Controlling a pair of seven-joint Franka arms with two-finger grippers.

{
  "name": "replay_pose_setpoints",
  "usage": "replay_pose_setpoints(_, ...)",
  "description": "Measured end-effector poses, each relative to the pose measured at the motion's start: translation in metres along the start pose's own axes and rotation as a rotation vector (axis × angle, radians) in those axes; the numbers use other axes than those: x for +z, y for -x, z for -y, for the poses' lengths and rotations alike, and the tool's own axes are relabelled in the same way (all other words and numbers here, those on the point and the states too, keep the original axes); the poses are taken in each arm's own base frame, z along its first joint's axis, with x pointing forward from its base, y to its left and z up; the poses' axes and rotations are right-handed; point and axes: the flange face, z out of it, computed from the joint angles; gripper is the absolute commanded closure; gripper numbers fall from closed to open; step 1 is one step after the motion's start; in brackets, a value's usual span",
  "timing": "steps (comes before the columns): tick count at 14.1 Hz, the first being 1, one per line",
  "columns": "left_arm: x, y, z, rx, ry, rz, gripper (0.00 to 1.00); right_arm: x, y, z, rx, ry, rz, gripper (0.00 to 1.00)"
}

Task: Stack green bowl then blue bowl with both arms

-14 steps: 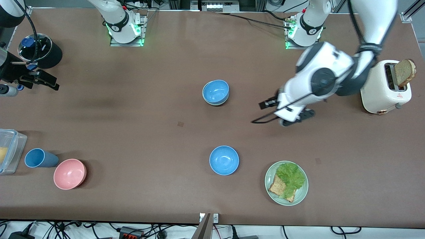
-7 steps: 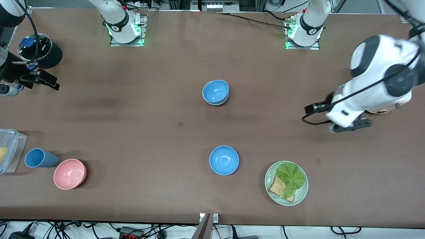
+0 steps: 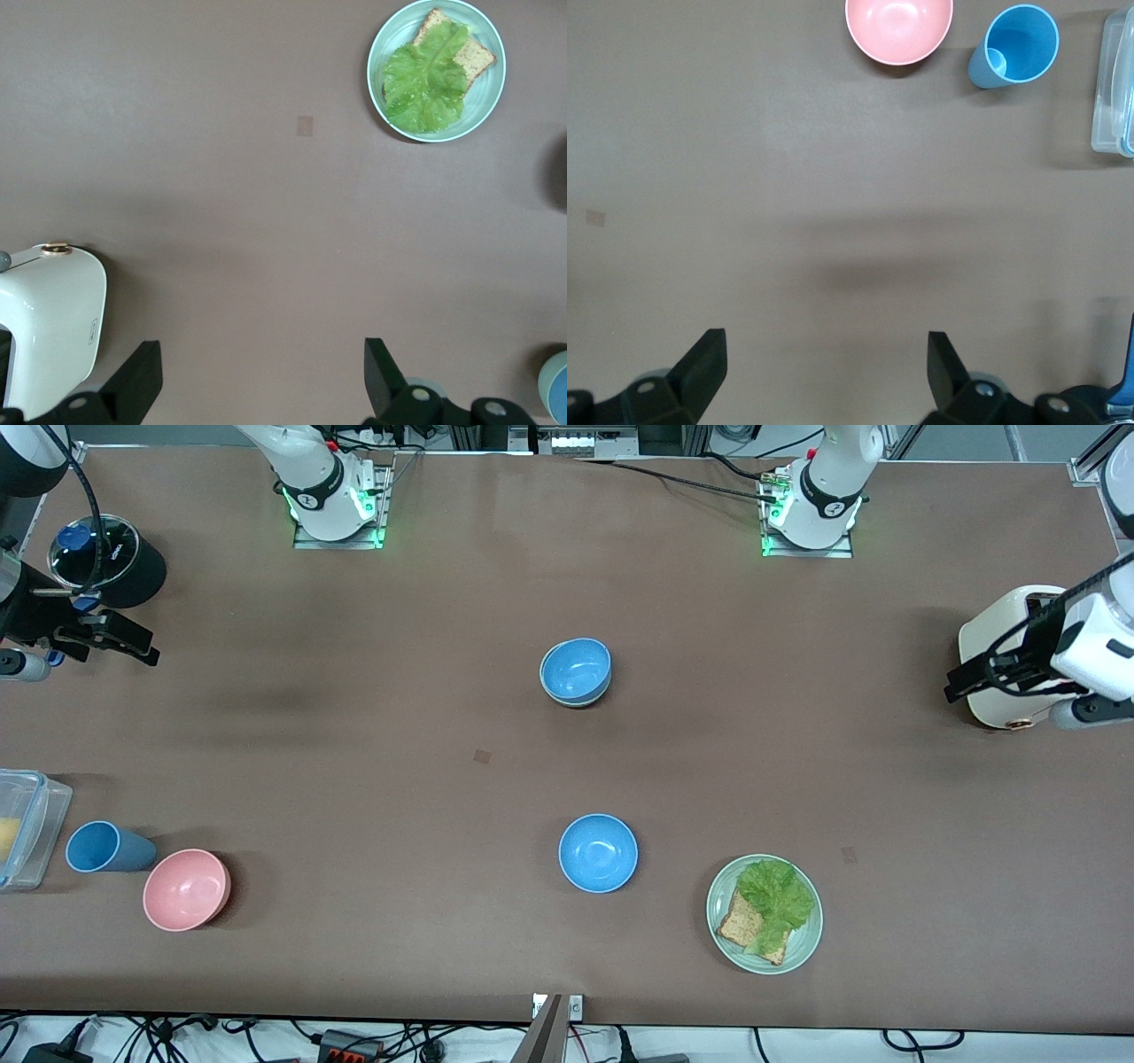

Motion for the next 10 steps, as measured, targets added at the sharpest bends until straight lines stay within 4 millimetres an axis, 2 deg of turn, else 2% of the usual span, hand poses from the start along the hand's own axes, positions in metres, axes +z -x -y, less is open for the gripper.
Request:
replay_pose_setpoints(4,0.004,0.006,-0.022,0.038,-0.001,0.009,0.00,0.000,0.000,0.000,0.000,0.000,0.000,0.00)
replay_pose_setpoints(10,0.004,0.007,-0.030,0.049,0.010,0.012,0.00,0.000,0.000,0.000,0.000,0.000,0.000,0.00)
